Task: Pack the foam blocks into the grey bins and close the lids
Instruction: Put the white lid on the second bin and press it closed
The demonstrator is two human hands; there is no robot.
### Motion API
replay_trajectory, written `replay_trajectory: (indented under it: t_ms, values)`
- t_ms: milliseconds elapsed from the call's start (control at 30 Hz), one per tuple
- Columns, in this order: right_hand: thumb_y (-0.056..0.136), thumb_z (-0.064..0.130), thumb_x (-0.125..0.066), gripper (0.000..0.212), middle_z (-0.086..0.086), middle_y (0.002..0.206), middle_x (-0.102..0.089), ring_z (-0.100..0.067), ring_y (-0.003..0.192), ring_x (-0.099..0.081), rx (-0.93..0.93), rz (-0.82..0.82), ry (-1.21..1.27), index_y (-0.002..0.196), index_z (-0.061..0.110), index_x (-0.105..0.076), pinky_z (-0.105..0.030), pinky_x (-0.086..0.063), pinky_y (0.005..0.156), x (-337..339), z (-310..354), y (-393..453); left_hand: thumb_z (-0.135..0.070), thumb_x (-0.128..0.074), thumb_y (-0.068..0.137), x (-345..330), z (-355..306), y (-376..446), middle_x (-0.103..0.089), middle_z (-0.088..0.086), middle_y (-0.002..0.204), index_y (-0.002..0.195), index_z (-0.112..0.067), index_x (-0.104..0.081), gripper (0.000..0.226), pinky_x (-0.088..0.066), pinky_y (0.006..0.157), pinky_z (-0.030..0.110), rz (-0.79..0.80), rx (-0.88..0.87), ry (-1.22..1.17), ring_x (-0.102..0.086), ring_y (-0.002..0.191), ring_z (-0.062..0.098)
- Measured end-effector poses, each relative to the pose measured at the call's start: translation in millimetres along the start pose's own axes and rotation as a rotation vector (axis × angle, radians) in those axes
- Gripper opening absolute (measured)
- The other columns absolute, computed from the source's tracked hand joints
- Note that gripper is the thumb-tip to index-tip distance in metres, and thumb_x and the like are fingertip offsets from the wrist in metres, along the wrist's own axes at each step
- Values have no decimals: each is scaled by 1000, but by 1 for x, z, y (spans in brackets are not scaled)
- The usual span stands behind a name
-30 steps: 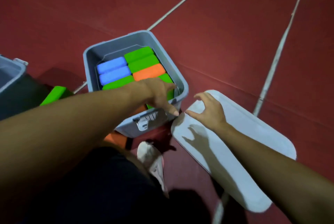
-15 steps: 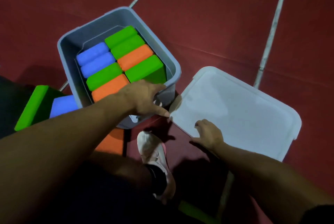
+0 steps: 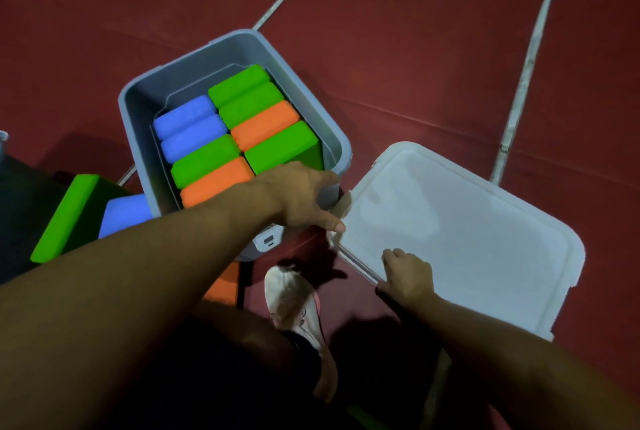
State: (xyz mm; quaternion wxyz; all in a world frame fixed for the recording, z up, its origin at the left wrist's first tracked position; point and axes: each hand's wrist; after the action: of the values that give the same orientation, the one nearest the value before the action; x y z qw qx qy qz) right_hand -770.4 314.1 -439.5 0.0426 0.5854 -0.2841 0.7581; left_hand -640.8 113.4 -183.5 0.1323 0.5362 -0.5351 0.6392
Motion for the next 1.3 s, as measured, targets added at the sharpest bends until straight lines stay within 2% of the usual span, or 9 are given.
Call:
replay_trajectory:
  t_ms: [267,467,633,767,867,967,1000,1167,1300]
  values:
    - [71,50,-65,33,9,86,-56,-15,74,-54,-37,-193,196,91,26,-56,-28,-41,58,69,-47,-13,-73,-68,70,19,-22,1,-48,9,147,152,-26,-32,101,-41,107,39,-62,-1,-11,-44,134,29]
    - [68,41,-78,31,11,80,-56,-12,70,-54,-78,-437,436,86,24,-58,-27,-42,57,128,-50,-21,-71,-67,74,32,-26,-4,-54,5,143,152,-23,-32,98,-42,103,35,-141,29,-51,-49,129,28]
    - [69,37,-82,32,10,81,-58,-7,69,-54,-36,-644,612,88,22,-61,-25,-47,59,172,-18,-14,-69,-63,78,35,-22,-3,-49,10,147,152,-10,-33,98,-38,105,32,-319,137,-320,-45,134,29]
    - [67,36,-85,33,11,75,-56,-7,66,-52,56,-763,692,84,22,-60,-23,-42,57,198,24,-7,-70,-66,75,35,-9,0,-60,7,134,149,-13,-38,98,-45,98,32,-411,209,-588,-56,122,27]
    - [64,35,-85,34,10,76,-58,-11,66,-54,153,-777,717,84,22,-62,-31,-48,58,214,62,2,-63,-76,71,37,1,-2,-68,5,104,139,-17,-50,87,-55,79,40,-496,207,-934,-67,98,30]
    - [62,36,-87,36,9,76,-59,-10,66,-53,267,-800,716,88,21,-66,-34,-50,60,221,98,17,-16,-77,83,44,10,-10,-69,9,90,106,-14,-62,27,-55,55,33,-614,151,-1249,-68,78,29]
    - [62,37,-88,38,10,77,-60,-8,66,-53,288,-787,733,90,21,-67,-32,-50,61,223,106,22,-3,-73,84,48,12,-13,-69,10,88,100,-12,-62,22,-54,52,30,-658,141,-1316,-67,76,27]
    - [70,43,-85,46,10,97,-67,3,88,-60,533,-651,838,106,17,-71,-11,-45,79,233,126,43,13,-69,79,58,49,-26,-71,14,91,101,-7,-63,30,-60,63,39,-840,222,-1476,-70,78,30]
    - [79,61,-65,58,9,126,-63,-2,120,-54,597,-454,789,122,23,-68,-25,-43,103,225,113,51,8,-69,82,60,90,-39,-71,7,85,96,-9,-65,22,-56,52,26,-901,349,-1596,-68,65,18]
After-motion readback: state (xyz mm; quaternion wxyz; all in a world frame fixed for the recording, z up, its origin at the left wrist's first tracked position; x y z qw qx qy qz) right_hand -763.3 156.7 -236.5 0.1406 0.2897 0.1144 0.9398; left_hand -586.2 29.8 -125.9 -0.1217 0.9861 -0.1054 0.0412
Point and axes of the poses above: each hand's wrist, its own y-axis towards the middle knuckle, its own x-axis out of the back of the hand, z = x × y
